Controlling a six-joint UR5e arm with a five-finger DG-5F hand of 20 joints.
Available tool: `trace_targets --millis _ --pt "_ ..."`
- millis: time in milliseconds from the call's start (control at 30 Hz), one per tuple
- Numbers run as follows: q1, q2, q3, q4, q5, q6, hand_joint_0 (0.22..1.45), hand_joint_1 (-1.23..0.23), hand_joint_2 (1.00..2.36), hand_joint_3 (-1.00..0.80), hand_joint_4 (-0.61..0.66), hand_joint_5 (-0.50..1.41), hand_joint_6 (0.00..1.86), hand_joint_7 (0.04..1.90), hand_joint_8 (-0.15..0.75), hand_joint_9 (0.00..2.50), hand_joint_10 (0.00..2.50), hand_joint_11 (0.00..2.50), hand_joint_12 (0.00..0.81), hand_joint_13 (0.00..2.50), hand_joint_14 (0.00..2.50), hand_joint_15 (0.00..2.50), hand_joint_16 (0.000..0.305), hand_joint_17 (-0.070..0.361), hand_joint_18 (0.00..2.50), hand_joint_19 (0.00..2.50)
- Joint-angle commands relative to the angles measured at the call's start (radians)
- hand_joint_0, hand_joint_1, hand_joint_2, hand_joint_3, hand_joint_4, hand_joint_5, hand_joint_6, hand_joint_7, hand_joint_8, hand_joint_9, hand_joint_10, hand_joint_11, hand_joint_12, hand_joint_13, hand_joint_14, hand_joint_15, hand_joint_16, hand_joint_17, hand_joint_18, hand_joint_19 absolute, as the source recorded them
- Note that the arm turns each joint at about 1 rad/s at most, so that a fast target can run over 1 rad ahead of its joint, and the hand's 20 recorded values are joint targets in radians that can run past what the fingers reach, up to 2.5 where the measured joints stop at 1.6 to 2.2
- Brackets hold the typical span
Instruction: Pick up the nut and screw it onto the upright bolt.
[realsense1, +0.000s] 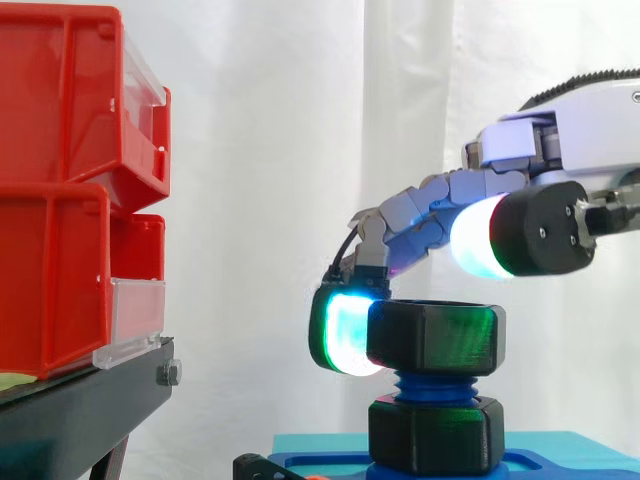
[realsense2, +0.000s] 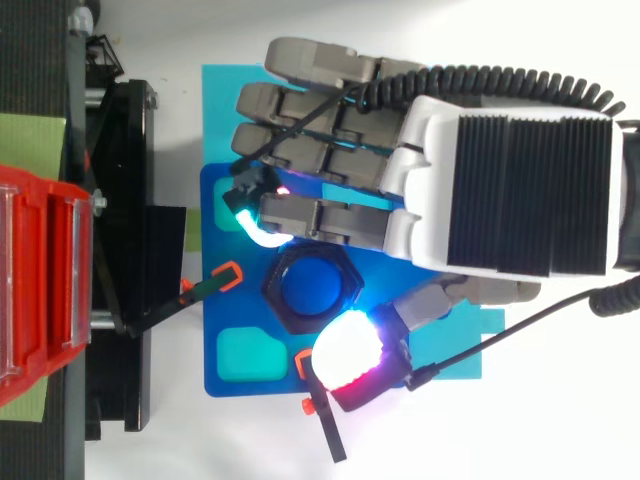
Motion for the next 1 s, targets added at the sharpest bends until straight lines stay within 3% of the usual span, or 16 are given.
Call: trace_targets --millis 0,300,500,800,967 --pt "-0.010 0.000 0.012 0.000 -0.018 0.000 0.48 -0.15 1.00 -0.50 0.18 -0.19 0.50 0.74 0.256 0.45 0.00 0.00 0.295 0.30 0.00 0.00 0.029 0.065 0.00 0.00" --pt "-0.039 0.000 0.043 -0.003 -0.063 -0.008 0.47 -0.15 1.00 -0.50 0.15 -0.21 0.50 0.63 0.237 0.34 0.00 0.00 0.325 0.23 0.00 0.00 0.035 0.079 0.00 0.00" --pt "-0.047 0.000 0.064 -0.019 -0.084 -0.014 0.47 -0.12 1.00 -0.50 0.17 -0.17 0.50 0.77 0.235 0.30 0.00 0.00 0.338 0.19 0.00 0.00 0.038 0.086 0.00 0.00" --pt "-0.013 0.000 0.064 -0.020 -0.067 -0.014 0.47 -0.10 1.00 -0.50 0.24 -0.13 0.50 0.96 0.245 0.30 0.00 0.00 0.344 0.18 0.00 0.00 0.038 0.087 0.00 0.00" --pt "0.020 0.000 0.064 -0.020 -0.036 -0.002 0.47 -0.10 1.00 -0.50 0.23 -0.13 0.50 0.99 0.247 0.29 0.00 0.00 0.352 0.16 0.00 0.00 0.040 0.090 0.00 0.00"
